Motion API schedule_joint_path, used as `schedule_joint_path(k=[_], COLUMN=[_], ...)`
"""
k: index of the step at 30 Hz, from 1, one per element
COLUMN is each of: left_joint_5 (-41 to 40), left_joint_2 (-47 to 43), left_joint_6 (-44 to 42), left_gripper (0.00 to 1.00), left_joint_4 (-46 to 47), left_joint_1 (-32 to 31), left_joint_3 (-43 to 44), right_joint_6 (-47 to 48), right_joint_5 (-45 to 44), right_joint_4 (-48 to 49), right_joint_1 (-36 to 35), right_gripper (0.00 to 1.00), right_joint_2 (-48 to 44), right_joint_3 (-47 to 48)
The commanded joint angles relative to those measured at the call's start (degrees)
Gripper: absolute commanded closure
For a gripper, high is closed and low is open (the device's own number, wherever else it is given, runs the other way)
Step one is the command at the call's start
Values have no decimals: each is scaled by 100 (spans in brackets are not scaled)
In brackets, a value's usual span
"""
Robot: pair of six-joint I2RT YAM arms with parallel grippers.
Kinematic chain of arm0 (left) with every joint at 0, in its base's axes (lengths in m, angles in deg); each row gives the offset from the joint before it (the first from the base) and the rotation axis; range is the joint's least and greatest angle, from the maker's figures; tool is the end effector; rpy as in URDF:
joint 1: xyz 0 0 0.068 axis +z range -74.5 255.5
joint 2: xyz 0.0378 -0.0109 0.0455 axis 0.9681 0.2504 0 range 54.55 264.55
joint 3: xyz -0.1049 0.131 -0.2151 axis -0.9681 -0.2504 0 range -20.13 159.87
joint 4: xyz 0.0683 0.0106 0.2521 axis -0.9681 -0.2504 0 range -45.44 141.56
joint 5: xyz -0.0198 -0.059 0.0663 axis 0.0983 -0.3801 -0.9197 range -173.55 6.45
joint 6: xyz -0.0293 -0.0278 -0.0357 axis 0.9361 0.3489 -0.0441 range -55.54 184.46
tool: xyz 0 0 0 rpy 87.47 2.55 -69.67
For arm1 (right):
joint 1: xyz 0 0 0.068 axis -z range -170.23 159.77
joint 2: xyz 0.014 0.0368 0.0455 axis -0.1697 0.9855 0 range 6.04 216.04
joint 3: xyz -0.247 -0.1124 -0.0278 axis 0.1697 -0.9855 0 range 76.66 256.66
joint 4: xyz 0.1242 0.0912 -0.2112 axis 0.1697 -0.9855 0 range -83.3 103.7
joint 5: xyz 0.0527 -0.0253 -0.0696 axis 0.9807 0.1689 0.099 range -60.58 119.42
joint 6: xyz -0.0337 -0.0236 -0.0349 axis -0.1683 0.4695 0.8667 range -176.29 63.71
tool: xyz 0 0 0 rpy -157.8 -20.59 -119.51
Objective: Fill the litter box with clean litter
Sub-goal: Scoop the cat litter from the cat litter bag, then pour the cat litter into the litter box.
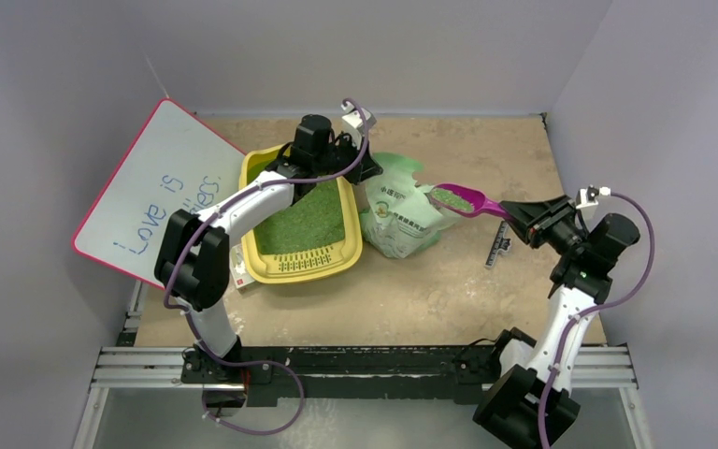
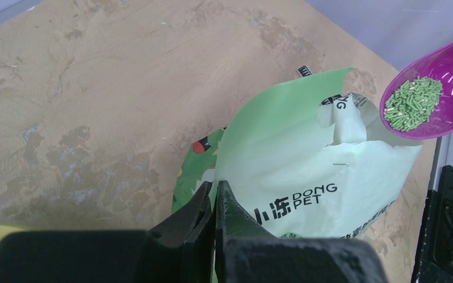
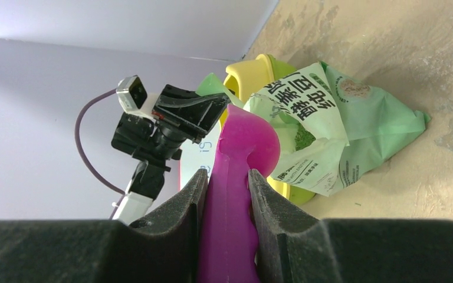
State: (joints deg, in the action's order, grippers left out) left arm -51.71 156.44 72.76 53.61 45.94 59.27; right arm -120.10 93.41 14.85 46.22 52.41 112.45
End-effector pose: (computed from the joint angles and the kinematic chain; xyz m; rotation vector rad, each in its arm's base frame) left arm 0.3572 -0.2242 0.2972 0.7419 1.8517 -0.9687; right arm 0.1623 -0.0801 0.3039 0.6888 1.6853 1.2989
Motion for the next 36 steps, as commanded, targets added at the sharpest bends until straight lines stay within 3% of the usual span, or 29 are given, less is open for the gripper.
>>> schedule_joint_path(k=[1, 11, 20, 36], left_joint_5=[-49, -145, -117, -148], left_joint_2=[-2, 49, 102, 73], left_joint_6=[104, 176, 292, 383], left_gripper=[100, 100, 100, 100], left_joint_4=[173, 194, 311, 349], left_joint_1=[-32, -32, -30, -32], left_joint_3=[257, 272, 271, 236], right_joint_6=[-385, -653, -833, -859], right_joint_5=[233, 298, 94, -1851], right_joint_4=[563, 1010, 1324, 2082], right_joint_1=[29, -68, -669, -3563], right_gripper=[100, 100, 100, 100], right_joint_2=[-47, -1, 4, 736], right_joint_3=[256, 327, 391, 501])
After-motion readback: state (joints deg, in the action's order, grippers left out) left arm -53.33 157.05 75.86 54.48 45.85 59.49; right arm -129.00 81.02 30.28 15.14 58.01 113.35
